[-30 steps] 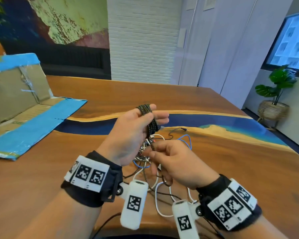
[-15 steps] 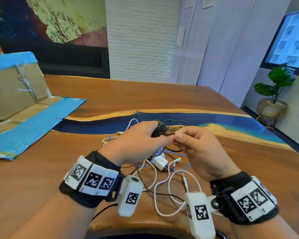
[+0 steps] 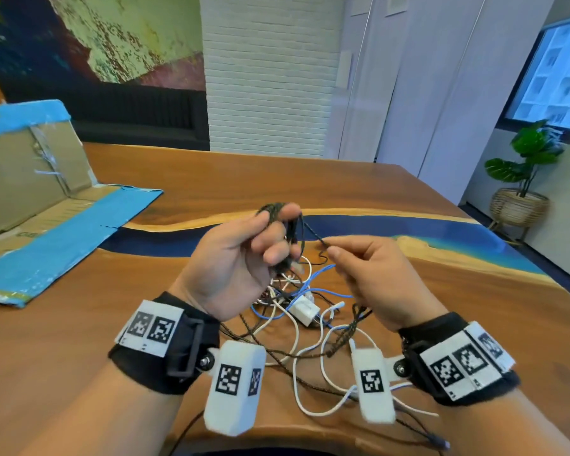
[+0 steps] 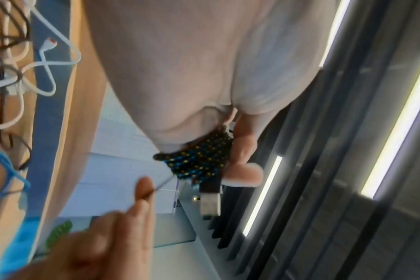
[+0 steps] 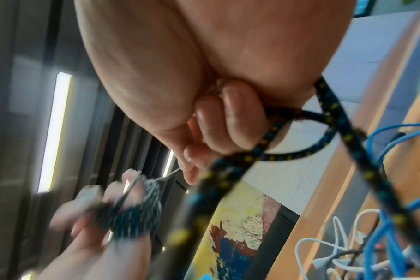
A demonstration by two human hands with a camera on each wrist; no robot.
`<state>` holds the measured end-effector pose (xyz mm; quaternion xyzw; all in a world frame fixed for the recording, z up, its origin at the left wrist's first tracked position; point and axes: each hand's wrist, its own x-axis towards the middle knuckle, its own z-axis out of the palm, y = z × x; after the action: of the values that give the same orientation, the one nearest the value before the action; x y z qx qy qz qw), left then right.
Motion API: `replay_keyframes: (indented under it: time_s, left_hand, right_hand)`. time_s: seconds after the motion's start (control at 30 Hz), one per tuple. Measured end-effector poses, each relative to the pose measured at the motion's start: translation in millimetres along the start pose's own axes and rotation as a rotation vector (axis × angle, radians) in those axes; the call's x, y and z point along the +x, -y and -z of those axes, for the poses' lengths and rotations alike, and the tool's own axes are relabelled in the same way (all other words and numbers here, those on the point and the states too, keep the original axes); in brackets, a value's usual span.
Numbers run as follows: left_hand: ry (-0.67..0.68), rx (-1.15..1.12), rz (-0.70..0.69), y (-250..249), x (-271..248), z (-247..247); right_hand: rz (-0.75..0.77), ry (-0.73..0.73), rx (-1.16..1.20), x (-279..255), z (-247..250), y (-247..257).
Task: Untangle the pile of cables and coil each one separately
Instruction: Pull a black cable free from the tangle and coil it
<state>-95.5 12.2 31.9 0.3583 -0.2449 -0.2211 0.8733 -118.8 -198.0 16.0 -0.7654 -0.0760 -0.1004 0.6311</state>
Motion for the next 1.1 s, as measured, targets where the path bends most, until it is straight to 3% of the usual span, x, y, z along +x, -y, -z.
replay_keyframes:
  time_s: [0.1,0.17,0.23,0.3,0.4,0.5,0.63,0.73,1.0,1.1]
  left_hand:
    - [-0.053,-0.138,-0.161,4,8,-7]
    - [-0.146,-0.017,-0.208,11,14,-12]
    - [-0.268,0.323,-0.215,18,17,-12]
    - [-0.310,0.902,-0.186,20,16,-9]
    - [-0.168,1.443,0.013,14,9,-7]
    - [-0.079,1.691,0.113,4,3,-6]
    - [0.018,1.665,0.199,-13,1,-3]
    - [-0.010,1.532,0.167,-19,-1,5]
    - [0.098,0.734,0.103,-15,-13,16]
    - [0.047,0.522,0.050,-10,-13,9]
  right_hand:
    - [-0.023,0.174,-0.173,-12,-17,-2]
    - [-0.040,0.314,-0.251,-20,-27,-1]
    - [-0.049,0.415,-0.277,-25,-32,1]
    - [-0.036,0.460,-0.279,-28,-31,5]
    - [-0.012,0.382,-0.245,-25,-18,7]
    - [0.020,0.264,-0.203,-20,-4,9]
    - [-0.003,0.126,-0.047,-16,6,11]
    - [-0.022,0.106,0.022,-16,7,11]
    - [-0.130,0.244,0.138,-14,10,8]
    - [-0.136,0.325,0.285,-14,8,6]
